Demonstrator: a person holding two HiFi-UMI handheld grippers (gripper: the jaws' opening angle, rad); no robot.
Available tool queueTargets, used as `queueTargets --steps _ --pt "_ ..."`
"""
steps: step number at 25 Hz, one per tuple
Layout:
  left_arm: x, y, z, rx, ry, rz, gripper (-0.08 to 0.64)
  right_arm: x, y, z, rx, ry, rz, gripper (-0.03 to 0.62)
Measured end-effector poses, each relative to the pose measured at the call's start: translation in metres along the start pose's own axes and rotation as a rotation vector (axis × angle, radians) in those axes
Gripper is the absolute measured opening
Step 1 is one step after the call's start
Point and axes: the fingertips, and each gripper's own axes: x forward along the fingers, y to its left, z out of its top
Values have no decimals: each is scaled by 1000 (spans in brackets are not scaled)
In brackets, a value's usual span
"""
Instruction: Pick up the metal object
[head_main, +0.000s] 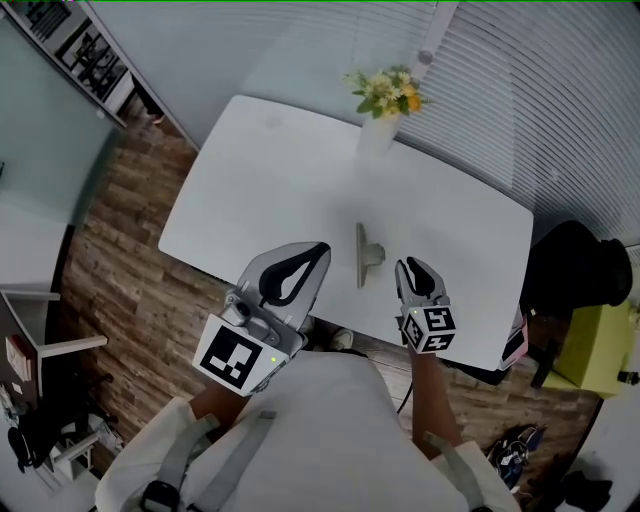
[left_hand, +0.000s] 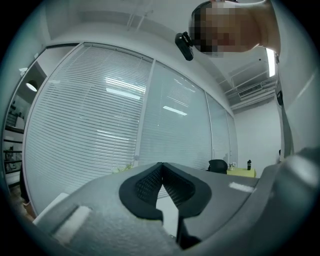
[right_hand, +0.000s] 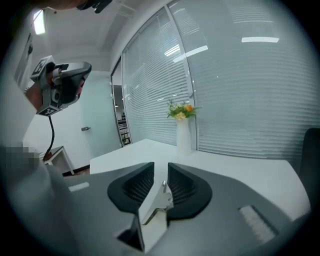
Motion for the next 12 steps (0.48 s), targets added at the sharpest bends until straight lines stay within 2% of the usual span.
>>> queueTargets --steps 12 --pt "-6 2 -1 8 10 2 -2 49 -24 -65 164 106 3 101"
